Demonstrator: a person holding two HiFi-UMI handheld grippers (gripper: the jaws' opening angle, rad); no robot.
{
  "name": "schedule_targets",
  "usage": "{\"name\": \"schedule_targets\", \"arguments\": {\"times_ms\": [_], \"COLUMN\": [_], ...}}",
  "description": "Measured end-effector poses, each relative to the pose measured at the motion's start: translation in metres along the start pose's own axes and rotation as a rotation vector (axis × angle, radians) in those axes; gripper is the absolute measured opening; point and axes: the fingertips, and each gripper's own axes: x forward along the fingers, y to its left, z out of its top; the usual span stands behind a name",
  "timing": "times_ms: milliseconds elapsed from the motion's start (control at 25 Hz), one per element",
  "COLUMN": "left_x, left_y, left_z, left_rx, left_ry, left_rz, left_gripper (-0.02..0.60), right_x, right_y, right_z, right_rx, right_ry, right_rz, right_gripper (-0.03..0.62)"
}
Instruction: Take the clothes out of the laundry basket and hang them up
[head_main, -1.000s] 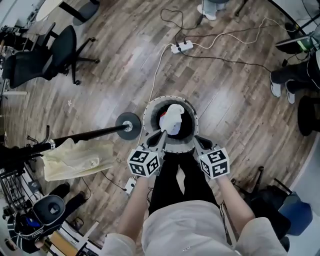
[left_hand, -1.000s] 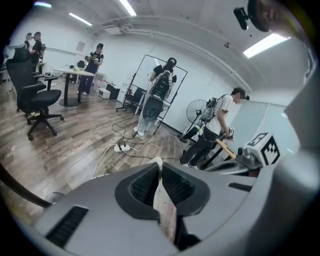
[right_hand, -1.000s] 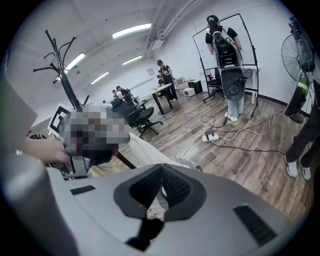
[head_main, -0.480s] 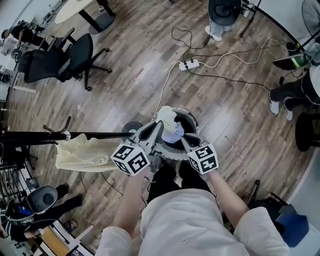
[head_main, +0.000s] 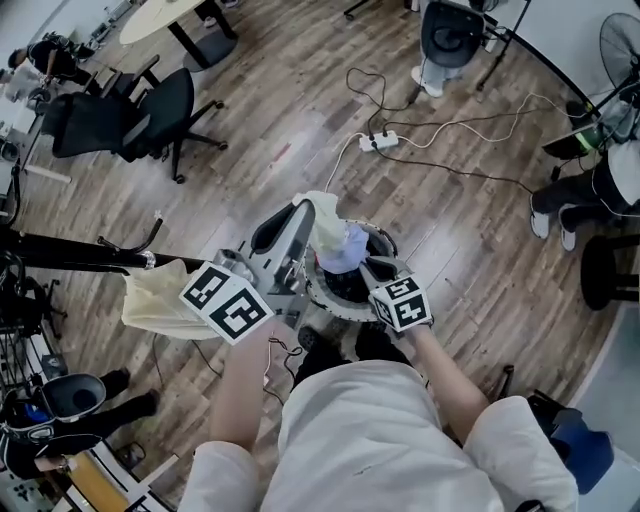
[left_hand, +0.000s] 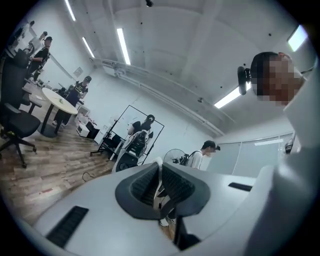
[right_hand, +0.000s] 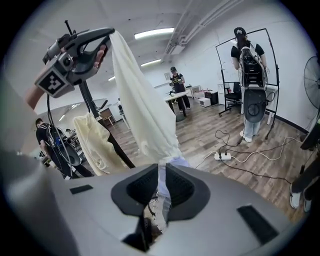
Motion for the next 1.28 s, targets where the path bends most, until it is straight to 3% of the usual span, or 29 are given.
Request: {"name": "schedule_targets", "arguments": {"times_ms": [360,520,680,840,1080,1280], "left_x": [-0.021,-0.041,-0.064,-0.090,-0.134,-0.157], "left_y": [-0.025,-0.037,-0.047,-0.049,-0.037,-0.031], "left_z": [0.068,0.084,0.098,0.111,0.123,0.139], "left_rx": [0.092,0.122,0.144,0.158,0.158,0.174], "left_ry": [-0.022,-0.045,-0.077,-0.106,-0.143,-0.162], "left_rz": [-0.004,-0.007,-0.001,0.019,0.069,0.108], "left_gripper": [0.034,0.034,0.034,0.034,0.034,0.034], "right_x": [0.034,0.051,0.068,0.081,0.088,0.079], "right_y": [0.038,0.060,0.081,0.097,0.118,0.118], "right_z": [0.022,0.025,0.019,0.014,0.020,0.044], "right_rx": [-0.042,-0.069,-0.095,-0.105,-0.128,-0.159], "right_ry": [-0.014,-0.008,0.024,0.044,0.031,0.002], "right_rz": [0.030,0.067,0.107,0.118,0.138,0.133], "right_gripper": [0.117,0.187,0.207,0.192,0.032,0.023]}}
